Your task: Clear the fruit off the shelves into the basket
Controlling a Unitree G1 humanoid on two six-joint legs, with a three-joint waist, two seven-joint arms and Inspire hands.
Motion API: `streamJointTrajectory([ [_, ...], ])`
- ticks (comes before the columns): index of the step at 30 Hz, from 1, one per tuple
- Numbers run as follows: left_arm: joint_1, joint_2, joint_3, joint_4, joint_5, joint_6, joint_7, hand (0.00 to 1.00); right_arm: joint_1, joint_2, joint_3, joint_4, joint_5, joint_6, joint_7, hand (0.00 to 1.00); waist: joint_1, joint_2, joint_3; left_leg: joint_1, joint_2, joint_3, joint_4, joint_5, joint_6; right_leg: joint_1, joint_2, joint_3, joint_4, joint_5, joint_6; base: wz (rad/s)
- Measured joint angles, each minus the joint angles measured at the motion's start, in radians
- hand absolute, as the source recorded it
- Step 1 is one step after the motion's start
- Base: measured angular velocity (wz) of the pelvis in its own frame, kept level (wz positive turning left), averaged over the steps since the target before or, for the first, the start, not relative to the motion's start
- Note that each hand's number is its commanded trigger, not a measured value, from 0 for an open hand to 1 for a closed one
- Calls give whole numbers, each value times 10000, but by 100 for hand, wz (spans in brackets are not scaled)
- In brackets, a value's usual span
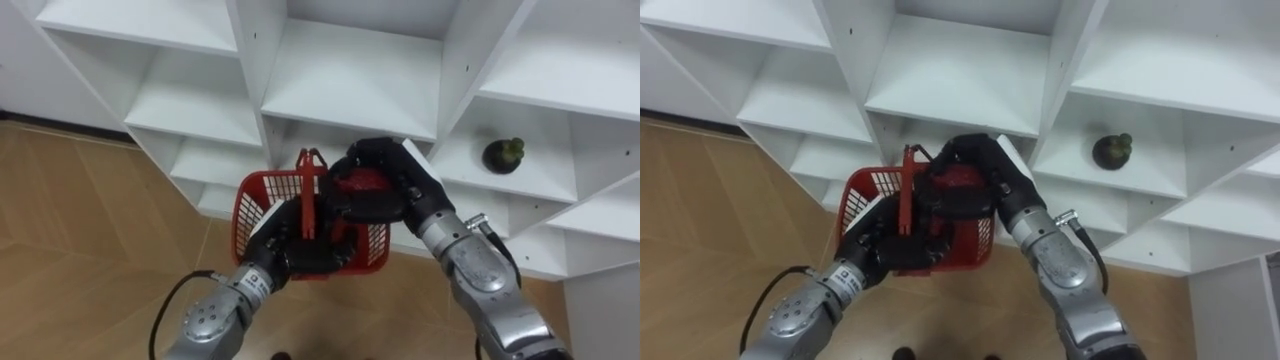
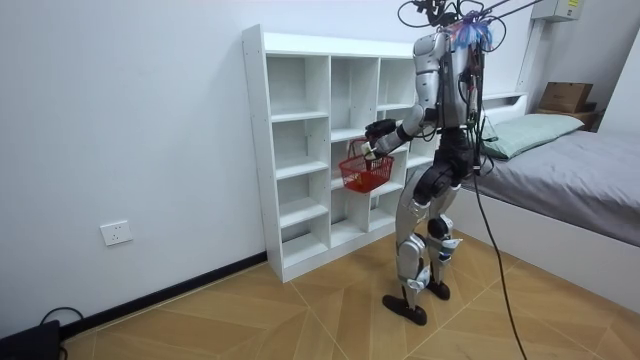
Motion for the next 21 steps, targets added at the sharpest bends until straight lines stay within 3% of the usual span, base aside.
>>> streamJointTrajectory([
  [1,0,-1,-7,-48,1,12,-116,100,17,-2,-13,0,-2,0,-67,69,2,0,0,-2,0,0,-7,0,0,0,1,0,-13,0,0,0],
  [3,3,-1,-6,-90,-3,23,-319,100,61,20,-93,0,-12,-1,-103,17,-3,1,-1,-7,2,4,-28,0,0,6,3,-5,-78,8,4,0],
  [4,17,-1,-6,-122,-9,47,-411,100,76,16,-115,0,-21,-1,-112,1,-12,1,-1,-9,7,9,-50,0,0,14,6,-16,-126,27,7,0],
  [21,28,-8,-88,-670,-391,230,-695,100,143,26,-273,1,366,-455,-519,0,-260,2,0,-17,41,162,-86,-3,-3,-1,12,-1,-155,21,13,0],
])
